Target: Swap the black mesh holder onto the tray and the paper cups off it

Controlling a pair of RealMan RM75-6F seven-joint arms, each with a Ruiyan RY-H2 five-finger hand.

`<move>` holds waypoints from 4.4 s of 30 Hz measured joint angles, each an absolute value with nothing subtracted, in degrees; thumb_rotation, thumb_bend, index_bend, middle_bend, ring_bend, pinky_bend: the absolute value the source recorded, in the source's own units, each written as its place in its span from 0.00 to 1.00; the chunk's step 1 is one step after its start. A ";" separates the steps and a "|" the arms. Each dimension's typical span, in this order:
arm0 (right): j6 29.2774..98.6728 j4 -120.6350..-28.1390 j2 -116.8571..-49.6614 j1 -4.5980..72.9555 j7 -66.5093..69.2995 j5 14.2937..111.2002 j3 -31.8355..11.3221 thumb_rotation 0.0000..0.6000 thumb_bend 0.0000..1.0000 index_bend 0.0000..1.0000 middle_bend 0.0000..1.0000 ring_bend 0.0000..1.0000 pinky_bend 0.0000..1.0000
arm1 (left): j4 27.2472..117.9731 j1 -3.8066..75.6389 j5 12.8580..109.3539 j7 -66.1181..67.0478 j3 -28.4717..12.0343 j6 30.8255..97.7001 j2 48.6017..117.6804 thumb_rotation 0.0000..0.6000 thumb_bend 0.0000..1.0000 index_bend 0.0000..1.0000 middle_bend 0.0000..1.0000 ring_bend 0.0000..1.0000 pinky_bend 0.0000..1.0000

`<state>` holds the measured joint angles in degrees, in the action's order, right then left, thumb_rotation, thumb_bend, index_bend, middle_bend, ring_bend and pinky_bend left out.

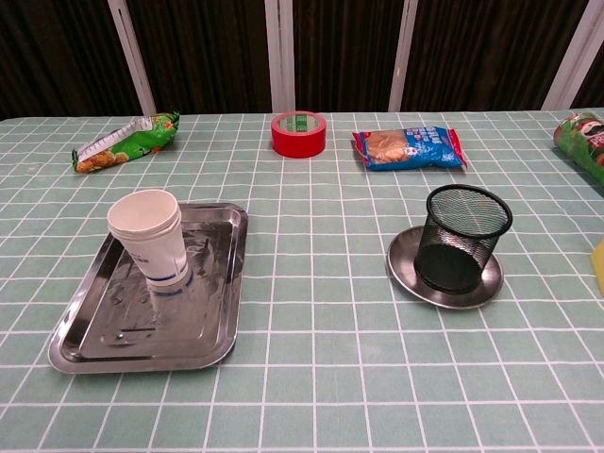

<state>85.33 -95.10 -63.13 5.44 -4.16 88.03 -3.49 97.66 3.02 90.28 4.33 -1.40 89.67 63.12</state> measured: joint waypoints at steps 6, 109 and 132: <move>84.45 -95.82 -63.32 5.74 -3.65 88.39 -3.08 1.00 0.00 0.01 0.00 0.00 0.00 | 98.19 2.64 90.26 4.27 -1.36 90.24 62.89 1.00 0.03 0.21 0.00 0.00 0.11; 56.99 -105.95 -75.71 57.63 -36.28 35.42 -12.82 1.00 0.00 0.00 0.00 0.00 0.00 | 96.52 3.29 82.23 3.26 -4.84 87.50 63.17 1.00 0.07 0.21 0.00 0.00 0.11; 86.51 -102.57 -59.78 13.09 -3.34 79.63 10.72 1.00 0.00 0.00 0.00 0.00 0.00 | 106.52 22.49 81.88 5.56 -8.05 60.92 61.19 1.00 0.02 0.15 0.00 0.00 0.10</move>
<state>86.51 -102.57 -59.78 13.09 -3.34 79.63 10.72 106.52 22.49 81.88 5.56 -8.05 60.92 61.19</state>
